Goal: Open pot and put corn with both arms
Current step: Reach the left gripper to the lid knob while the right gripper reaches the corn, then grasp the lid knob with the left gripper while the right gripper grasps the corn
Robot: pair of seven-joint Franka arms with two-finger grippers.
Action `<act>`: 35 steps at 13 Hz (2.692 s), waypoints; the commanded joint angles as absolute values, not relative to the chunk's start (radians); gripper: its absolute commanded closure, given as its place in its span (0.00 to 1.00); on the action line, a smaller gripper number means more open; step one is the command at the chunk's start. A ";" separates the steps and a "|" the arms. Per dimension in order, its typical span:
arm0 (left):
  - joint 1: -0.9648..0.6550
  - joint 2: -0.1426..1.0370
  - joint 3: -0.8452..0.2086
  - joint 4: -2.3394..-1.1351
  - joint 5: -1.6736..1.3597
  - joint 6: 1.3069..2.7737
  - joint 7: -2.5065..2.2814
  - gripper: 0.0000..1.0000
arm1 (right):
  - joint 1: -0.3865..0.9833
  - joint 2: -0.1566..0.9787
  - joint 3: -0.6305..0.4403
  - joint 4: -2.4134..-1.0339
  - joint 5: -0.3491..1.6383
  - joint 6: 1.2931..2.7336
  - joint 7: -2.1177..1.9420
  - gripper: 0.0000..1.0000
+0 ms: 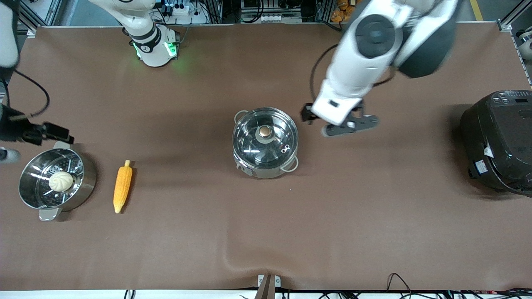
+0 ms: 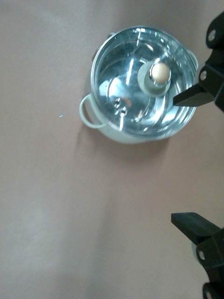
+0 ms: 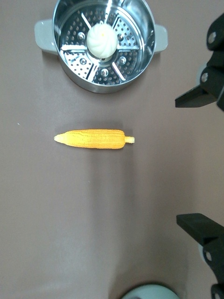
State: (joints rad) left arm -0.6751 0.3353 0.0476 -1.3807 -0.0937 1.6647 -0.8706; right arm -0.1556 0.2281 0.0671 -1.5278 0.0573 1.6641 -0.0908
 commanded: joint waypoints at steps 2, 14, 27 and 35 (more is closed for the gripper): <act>-0.808 0.472 0.072 -1.307 -0.107 1.756 -1.102 0.00 | -0.169 0.424 0.075 -1.516 0.048 1.786 -0.098 0.00; -0.905 0.644 0.072 -1.315 -0.040 1.960 -1.253 0.06 | -0.140 0.612 0.074 -1.707 -0.006 2.255 -0.086 0.00; -0.904 0.650 0.069 -1.316 -0.038 1.959 -1.250 0.58 | -0.149 0.632 0.074 -1.845 -0.083 2.471 -0.090 0.75; -0.859 0.566 0.072 -1.316 -0.035 1.921 -1.236 1.00 | -0.158 0.574 0.081 -1.833 -0.084 2.397 -0.167 1.00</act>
State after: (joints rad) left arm -0.8852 0.6378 0.0670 -1.3216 -0.0600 1.9603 -1.2329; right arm -0.1493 0.6309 0.0692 -1.8298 -0.0680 2.4513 -0.1533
